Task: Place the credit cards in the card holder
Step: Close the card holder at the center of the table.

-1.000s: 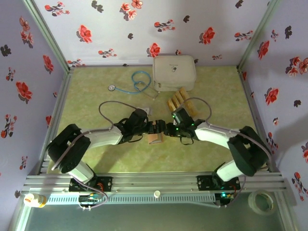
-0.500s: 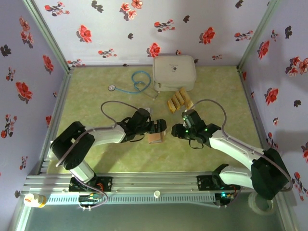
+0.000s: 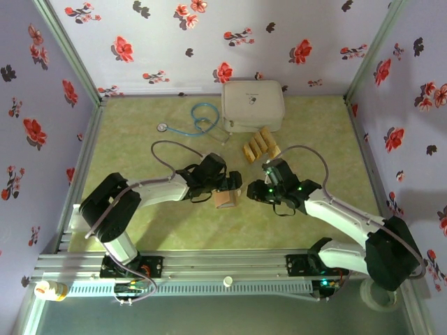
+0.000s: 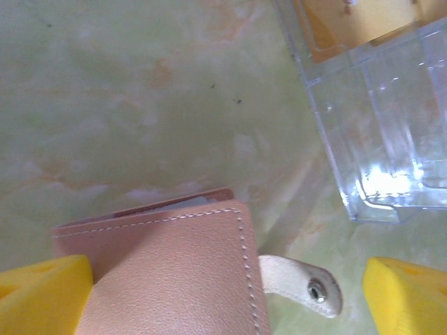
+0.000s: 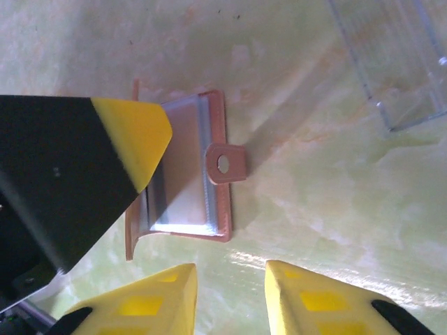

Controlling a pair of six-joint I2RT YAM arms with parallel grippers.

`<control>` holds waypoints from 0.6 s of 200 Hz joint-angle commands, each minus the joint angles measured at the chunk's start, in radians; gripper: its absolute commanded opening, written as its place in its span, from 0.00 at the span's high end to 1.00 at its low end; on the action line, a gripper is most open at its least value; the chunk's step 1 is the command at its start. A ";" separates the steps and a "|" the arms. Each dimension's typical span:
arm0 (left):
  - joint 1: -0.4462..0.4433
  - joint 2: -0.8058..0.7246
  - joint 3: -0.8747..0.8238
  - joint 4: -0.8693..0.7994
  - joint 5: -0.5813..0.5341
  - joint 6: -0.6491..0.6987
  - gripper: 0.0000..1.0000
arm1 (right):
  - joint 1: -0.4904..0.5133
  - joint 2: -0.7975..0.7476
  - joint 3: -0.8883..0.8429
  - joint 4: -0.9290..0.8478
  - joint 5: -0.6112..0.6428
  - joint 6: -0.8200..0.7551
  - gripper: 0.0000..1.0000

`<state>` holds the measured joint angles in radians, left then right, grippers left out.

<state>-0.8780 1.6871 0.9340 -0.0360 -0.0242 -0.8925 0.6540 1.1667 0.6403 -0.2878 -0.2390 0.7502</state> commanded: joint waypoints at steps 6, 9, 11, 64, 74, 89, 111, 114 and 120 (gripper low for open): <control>0.014 -0.038 0.031 -0.065 -0.049 -0.002 0.00 | 0.033 -0.007 0.003 0.041 -0.036 0.016 0.76; 0.016 -0.043 0.031 -0.066 -0.049 -0.002 0.00 | 0.038 -0.009 0.002 0.047 -0.034 0.020 0.77; 0.018 -0.045 0.032 -0.069 -0.049 -0.001 0.00 | 0.043 -0.011 0.002 0.053 -0.034 0.021 0.77; 0.125 -0.120 0.085 -0.180 -0.030 0.061 0.00 | 0.217 0.069 0.046 0.205 0.041 0.034 0.86; 0.150 -0.124 0.087 -0.178 -0.009 0.066 0.00 | 0.246 0.097 0.074 0.205 0.061 0.027 0.86; 0.180 -0.137 0.090 -0.187 0.002 0.078 0.00 | 0.285 0.139 0.114 0.211 0.086 0.017 0.87; 0.237 -0.165 0.079 -0.205 0.021 0.088 0.00 | 0.337 0.197 0.187 0.193 0.107 -0.006 0.90; 0.245 -0.170 0.075 -0.205 0.024 0.089 0.00 | 0.344 0.208 0.199 0.186 0.110 -0.011 0.90; 0.260 -0.178 0.066 -0.205 0.030 0.088 0.00 | 0.357 0.226 0.222 0.175 0.114 -0.022 0.91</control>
<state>-0.6640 1.5539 1.0054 -0.1913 -0.0261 -0.8375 0.9642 1.3430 0.7689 -0.1230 -0.1818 0.7650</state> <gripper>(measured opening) 0.996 0.102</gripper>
